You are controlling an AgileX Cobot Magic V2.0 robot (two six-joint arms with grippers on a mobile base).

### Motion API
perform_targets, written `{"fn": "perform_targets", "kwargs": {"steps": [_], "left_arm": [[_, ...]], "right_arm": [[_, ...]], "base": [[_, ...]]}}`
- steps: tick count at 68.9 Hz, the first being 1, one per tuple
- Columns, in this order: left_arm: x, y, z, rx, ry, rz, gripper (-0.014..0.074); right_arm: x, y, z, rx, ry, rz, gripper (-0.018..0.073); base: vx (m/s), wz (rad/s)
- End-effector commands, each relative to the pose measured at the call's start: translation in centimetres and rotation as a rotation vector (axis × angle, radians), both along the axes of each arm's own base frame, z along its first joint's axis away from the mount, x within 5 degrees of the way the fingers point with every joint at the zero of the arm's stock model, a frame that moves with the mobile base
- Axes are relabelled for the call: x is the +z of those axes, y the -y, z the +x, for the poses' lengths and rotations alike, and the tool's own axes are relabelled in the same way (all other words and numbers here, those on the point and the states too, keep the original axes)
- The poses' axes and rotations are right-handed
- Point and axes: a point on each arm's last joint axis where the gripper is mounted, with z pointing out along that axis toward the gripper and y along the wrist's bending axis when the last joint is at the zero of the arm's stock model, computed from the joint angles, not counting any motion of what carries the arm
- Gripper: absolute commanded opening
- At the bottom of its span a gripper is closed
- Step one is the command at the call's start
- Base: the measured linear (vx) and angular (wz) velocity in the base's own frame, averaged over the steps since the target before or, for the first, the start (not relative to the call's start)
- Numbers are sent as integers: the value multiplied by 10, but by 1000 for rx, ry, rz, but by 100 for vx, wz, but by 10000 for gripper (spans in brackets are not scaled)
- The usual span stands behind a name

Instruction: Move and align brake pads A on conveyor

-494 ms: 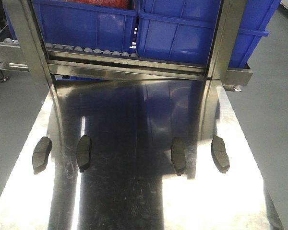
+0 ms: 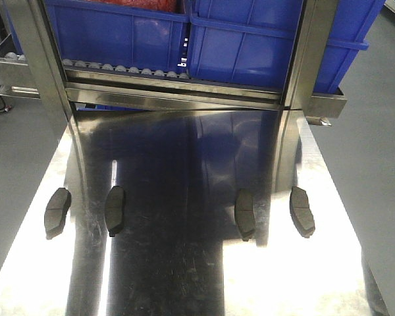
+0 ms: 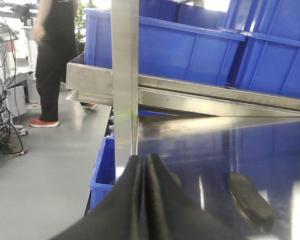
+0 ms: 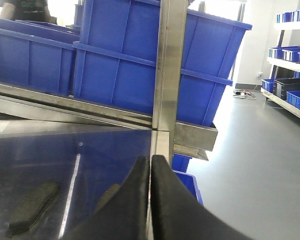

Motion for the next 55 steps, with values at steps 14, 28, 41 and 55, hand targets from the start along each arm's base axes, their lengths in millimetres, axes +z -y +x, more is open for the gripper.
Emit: {"fn": "perform_targets", "kwargs": {"steps": [14,28,41,55], "left_arm": [[-1,0,0,2,65,-10,-6],[-1,0,0,2,65,-10,-6],[-1,0,0,2,65,-10,-6],[0,0,0,2,66,-10,-6]], "right_arm": [[6,0,-1,-6,73,-7,-10],[6,0,-1,-6,73,-7,-10],[6,0,-1,-6,73,-7,-10],[6,0,-1,-6,77,-7,-10]], "base": [[0,0],[0,0],[0,0],[0,0]]}}
